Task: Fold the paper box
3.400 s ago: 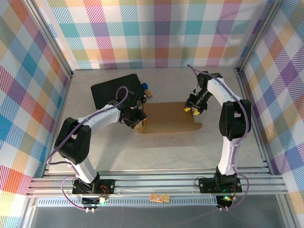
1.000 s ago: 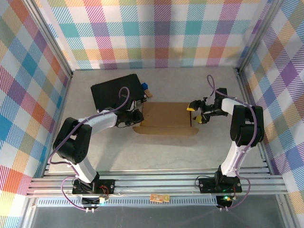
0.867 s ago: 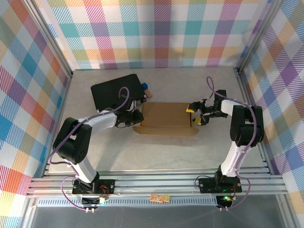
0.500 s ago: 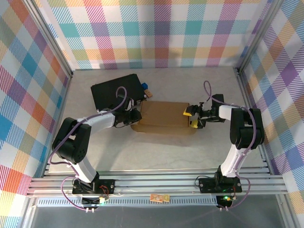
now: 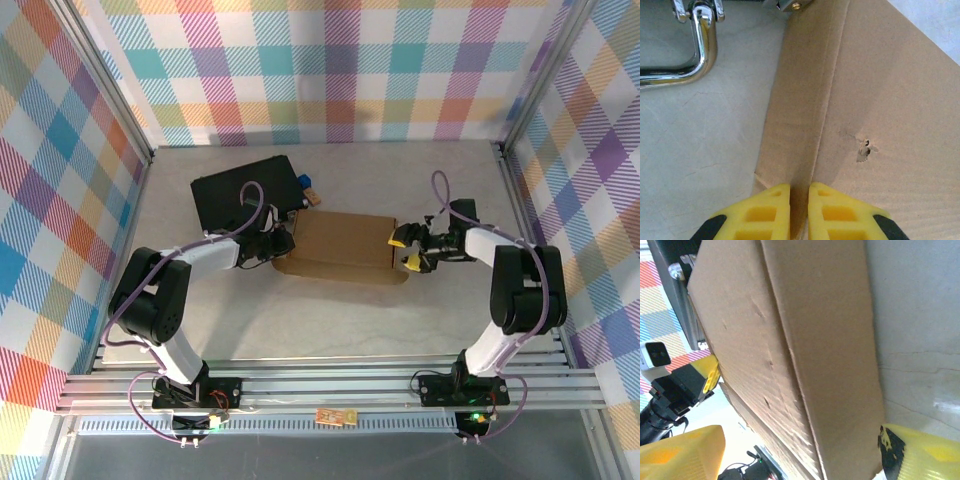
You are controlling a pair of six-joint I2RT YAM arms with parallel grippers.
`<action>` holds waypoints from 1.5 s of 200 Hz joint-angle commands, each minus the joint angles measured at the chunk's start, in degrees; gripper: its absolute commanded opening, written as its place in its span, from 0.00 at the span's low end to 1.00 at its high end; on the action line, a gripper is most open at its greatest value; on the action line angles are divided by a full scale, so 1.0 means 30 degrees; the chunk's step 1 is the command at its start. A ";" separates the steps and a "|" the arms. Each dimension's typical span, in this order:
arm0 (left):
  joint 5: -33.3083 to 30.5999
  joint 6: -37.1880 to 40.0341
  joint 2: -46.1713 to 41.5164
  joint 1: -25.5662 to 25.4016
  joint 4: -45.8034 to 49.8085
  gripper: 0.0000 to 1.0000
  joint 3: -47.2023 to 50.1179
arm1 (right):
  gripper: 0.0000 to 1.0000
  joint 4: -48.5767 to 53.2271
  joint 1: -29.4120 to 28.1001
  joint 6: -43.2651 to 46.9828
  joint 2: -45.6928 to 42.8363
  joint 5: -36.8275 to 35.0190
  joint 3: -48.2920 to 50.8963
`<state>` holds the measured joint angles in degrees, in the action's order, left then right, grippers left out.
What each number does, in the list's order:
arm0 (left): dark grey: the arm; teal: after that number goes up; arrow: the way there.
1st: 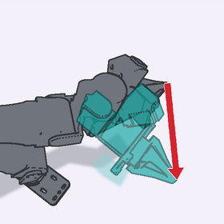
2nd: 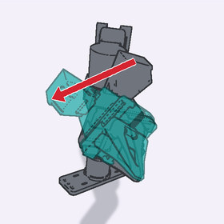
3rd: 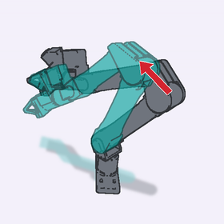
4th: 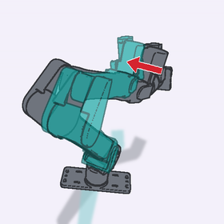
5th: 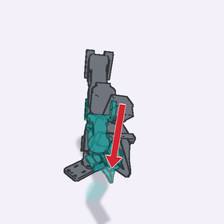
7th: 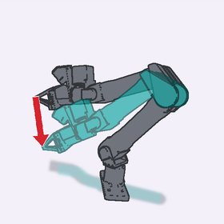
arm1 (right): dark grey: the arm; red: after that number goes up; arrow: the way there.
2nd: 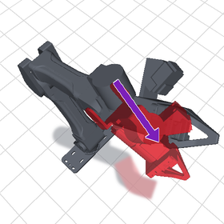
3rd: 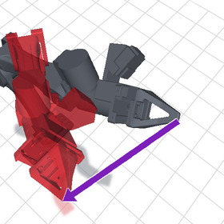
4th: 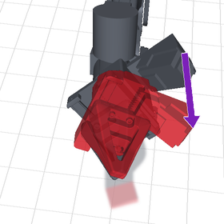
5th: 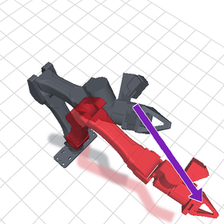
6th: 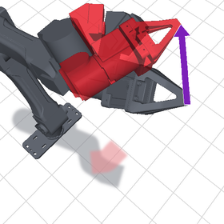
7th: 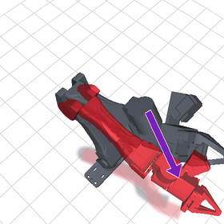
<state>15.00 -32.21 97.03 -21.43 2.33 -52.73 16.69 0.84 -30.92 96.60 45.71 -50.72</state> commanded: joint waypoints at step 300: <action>-0.0500 -0.2691 -0.3066 0.0844 0.6230 0.60 -0.0459 | 0.13 0.6626 -0.1900 -0.1636 0.1406 -0.0297 -0.5126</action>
<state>15.42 -36.86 92.42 -18.61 9.15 -51.62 31.14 -5.52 -35.48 99.44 43.07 -63.92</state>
